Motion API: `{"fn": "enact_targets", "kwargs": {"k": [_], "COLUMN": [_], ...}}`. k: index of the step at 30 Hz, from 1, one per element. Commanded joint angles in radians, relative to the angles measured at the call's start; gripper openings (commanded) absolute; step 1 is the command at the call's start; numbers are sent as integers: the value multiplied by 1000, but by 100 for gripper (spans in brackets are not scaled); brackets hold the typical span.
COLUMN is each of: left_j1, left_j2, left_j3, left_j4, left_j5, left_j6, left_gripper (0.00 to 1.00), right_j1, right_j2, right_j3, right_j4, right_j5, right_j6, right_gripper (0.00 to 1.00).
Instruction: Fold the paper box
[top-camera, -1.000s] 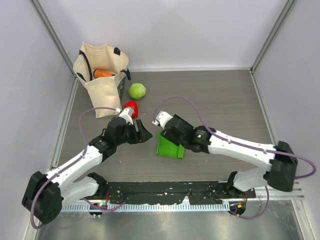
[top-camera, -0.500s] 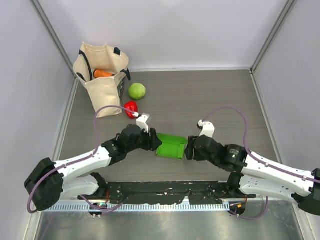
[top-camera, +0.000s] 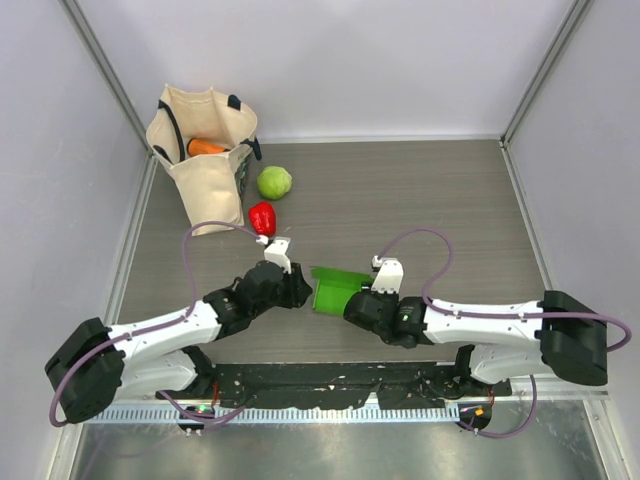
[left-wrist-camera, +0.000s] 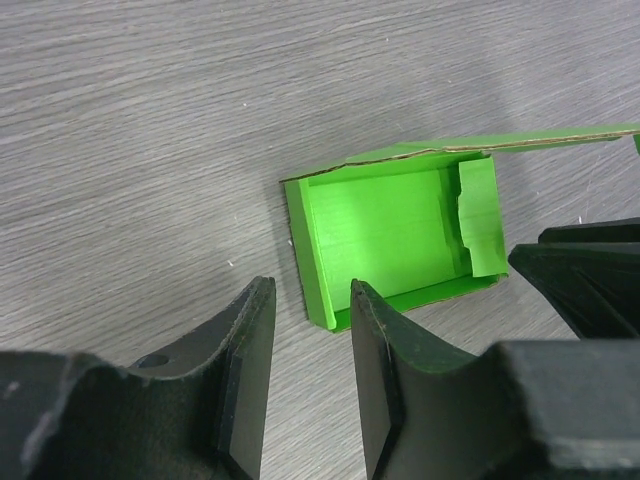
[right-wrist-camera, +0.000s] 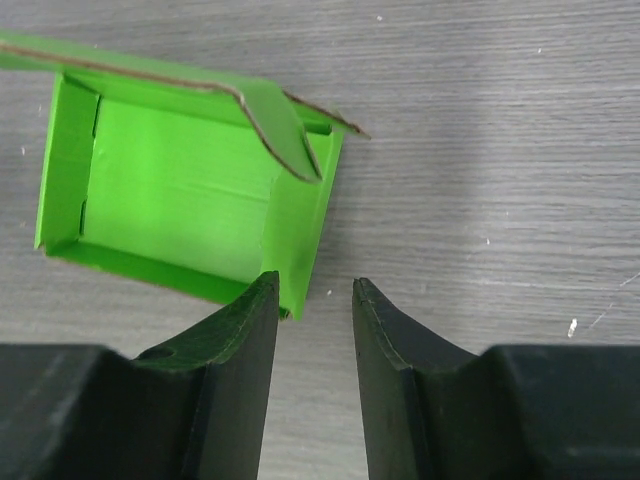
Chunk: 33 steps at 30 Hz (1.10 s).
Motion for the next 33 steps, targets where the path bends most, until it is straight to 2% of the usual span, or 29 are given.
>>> {"fn": "enact_targets", "kwargs": {"k": [1, 9, 14, 18, 24, 28, 31, 33], "left_j1": [-16, -78, -111, -114, -114, -114, -114, -114], "left_j2": [20, 97, 135, 134, 89, 71, 57, 49], "left_j3": [7, 49, 69, 69, 49, 47, 44, 41], "left_j4": [15, -12, -14, -14, -17, -35, -40, -43], "left_j5": [-42, -125, -165, -168, -176, -179, -186, -189], "left_j6": [-24, -30, -49, -57, -67, -66, -67, -70], "left_gripper": [41, 37, 33, 33, 33, 33, 33, 32], "right_j1": [10, 10, 12, 10, 10, 10, 12, 12], "right_j2": [47, 90, 136, 168, 196, 227, 277, 309], "right_j3": [29, -3, 15, 26, 9, 17, 44, 75], "right_j4": [99, 168, 173, 137, 171, 182, 156, 111], "right_j5": [147, 193, 193, 193, 188, 188, 185, 185], "right_j6": [72, 46, 33, 43, 27, 10, -3, -6], "right_gripper": [41, 36, 28, 30, 33, 31, 20, 3]}}
